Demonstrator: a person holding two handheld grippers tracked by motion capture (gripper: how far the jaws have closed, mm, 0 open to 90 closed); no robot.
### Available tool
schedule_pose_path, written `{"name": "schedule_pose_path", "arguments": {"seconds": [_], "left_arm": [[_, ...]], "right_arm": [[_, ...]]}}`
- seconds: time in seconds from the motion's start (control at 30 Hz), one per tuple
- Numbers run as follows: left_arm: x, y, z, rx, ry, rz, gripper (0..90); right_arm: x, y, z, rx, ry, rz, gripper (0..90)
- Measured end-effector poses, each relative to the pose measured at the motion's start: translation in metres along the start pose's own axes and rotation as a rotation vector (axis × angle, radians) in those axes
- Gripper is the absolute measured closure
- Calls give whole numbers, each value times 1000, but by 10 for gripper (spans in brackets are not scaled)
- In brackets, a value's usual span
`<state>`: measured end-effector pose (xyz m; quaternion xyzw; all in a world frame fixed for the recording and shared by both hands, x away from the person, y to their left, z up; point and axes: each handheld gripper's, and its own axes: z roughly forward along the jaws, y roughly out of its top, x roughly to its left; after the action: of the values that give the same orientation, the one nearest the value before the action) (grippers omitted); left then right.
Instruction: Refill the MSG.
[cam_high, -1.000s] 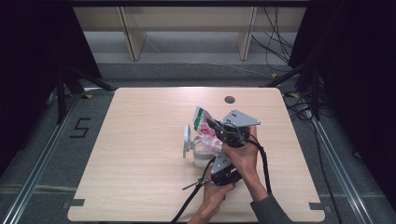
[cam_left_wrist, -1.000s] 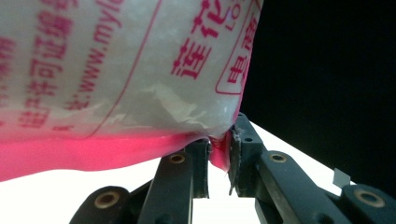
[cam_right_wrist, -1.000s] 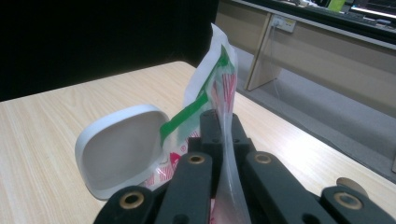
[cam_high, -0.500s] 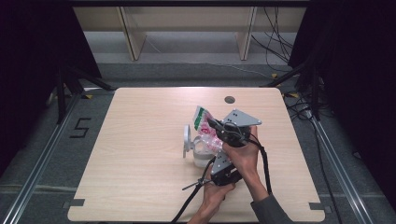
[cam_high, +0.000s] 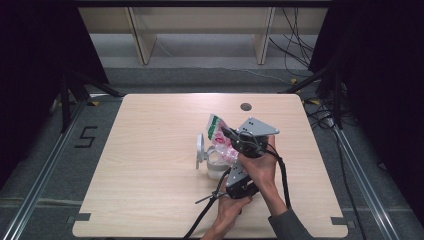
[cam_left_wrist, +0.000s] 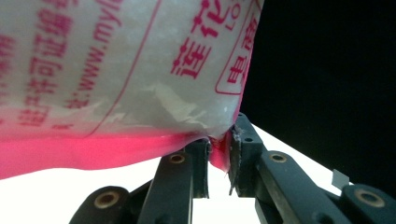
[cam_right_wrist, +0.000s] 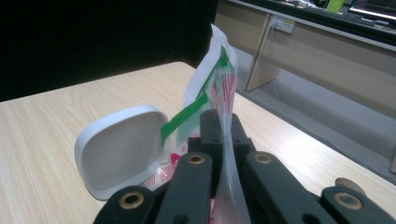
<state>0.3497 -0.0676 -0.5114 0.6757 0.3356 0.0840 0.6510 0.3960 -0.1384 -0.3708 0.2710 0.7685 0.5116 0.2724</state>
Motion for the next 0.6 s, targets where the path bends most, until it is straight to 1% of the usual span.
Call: {"name": "schedule_pose_path", "arguments": {"seconds": [0.03,0.07,0.1,0.13,0.17,0.2,0.23,0.27,0.3,0.33,0.37,0.4,0.43,0.47,0.5,0.53,0.6], "left_arm": [[0,0,0,3,1,1,793],[0,0,0,2,1,1,793],[0,0,0,4,1,0,793],[0,0,0,-2,0,-2,793],[0,0,0,-5,-2,-3,792],[0,0,0,-3,-3,-1,792],[0,0,0,-6,-11,1,792],[0,0,0,-7,-8,1,792],[0,0,0,0,-1,-1,792],[0,0,0,-2,-2,-1,792],[0,0,0,-3,-2,-3,792],[0,0,0,-2,-2,-1,792],[0,0,0,-4,-9,0,792],[1,0,0,-6,-12,0,792],[1,0,0,-9,-14,-3,792],[0,0,1,-9,-10,-5,792],[0,0,1,-10,-16,-4,792]], "right_arm": [[-1,0,0,3,4,-4,900],[1,0,0,15,8,18,900],[1,-1,0,7,1,14,900],[0,0,0,9,8,-5,900],[2,0,-1,22,12,12,900],[1,0,0,0,-8,-3,900],[1,0,0,-2,-5,5,900],[0,0,0,-1,0,-2,900],[1,0,0,4,0,8,900],[1,0,-1,15,0,-4,900],[2,0,1,16,13,3,900],[3,0,1,8,-1,0,900],[3,0,1,11,7,22,900],[3,0,-1,24,11,26,900],[2,0,-1,11,0,11,900],[2,0,-1,20,9,9,900],[2,1,0,16,5,-11,900]]}}
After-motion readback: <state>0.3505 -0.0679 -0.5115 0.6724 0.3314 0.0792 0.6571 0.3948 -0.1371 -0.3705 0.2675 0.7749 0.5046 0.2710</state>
